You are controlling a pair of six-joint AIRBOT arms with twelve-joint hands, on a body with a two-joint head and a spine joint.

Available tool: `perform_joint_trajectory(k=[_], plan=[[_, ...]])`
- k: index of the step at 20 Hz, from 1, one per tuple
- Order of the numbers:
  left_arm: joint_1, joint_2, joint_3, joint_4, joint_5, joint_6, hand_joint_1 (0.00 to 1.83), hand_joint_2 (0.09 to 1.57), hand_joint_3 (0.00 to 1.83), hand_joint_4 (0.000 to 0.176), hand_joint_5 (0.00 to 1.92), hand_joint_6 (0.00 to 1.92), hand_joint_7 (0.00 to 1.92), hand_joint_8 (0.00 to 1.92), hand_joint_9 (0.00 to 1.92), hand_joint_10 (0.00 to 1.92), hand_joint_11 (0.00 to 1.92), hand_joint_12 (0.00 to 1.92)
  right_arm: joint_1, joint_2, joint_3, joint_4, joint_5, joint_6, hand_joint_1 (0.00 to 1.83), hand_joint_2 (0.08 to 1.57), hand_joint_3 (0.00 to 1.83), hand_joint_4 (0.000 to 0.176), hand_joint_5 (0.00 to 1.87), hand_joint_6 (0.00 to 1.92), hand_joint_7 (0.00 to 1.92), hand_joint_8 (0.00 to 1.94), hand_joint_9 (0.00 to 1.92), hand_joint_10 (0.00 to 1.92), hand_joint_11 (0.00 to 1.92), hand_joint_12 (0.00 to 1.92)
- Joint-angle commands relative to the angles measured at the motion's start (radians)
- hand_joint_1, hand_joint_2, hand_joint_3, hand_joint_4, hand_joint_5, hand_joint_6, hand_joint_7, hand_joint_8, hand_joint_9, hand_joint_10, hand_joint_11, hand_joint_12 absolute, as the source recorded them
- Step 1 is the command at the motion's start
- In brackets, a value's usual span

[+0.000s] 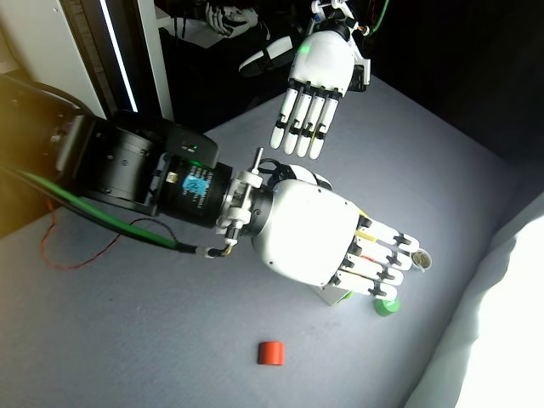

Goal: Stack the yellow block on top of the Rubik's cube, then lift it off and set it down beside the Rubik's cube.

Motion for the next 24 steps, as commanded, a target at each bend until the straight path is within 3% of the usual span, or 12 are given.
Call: perform_joint_trajectory(k=[1,22,24], plan=[[-0.015,0.007,-0.007,-0.039,-0.060,-0.002,0.00,0.77,0.01,0.000,0.05,0.01,0.09,0.01,0.08,0.01,0.04,0.07,0.005,0.010,0.010,-0.006,0.107,0.011,0.83,1.02,0.00,0.000,0.02,0.01,0.00,0.00,0.00,0.00,0.00,0.00],[-0.040,0.003,-0.006,-0.051,-0.054,-0.002,0.00,0.78,0.00,0.000,0.08,0.01,0.10,0.01,0.10,0.01,0.05,0.10,-0.014,-0.020,0.036,-0.006,0.150,0.063,0.95,1.02,0.00,0.000,0.09,0.01,0.06,0.01,0.03,0.01,0.04,0.03],[-0.041,0.003,-0.006,-0.052,-0.054,-0.002,0.00,0.78,0.00,0.000,0.01,0.00,0.04,0.00,0.04,0.00,0.00,0.05,-0.015,-0.020,0.036,-0.006,0.150,0.071,1.02,1.00,0.00,0.000,0.17,0.01,0.16,0.01,0.12,0.02,0.00,0.41]])
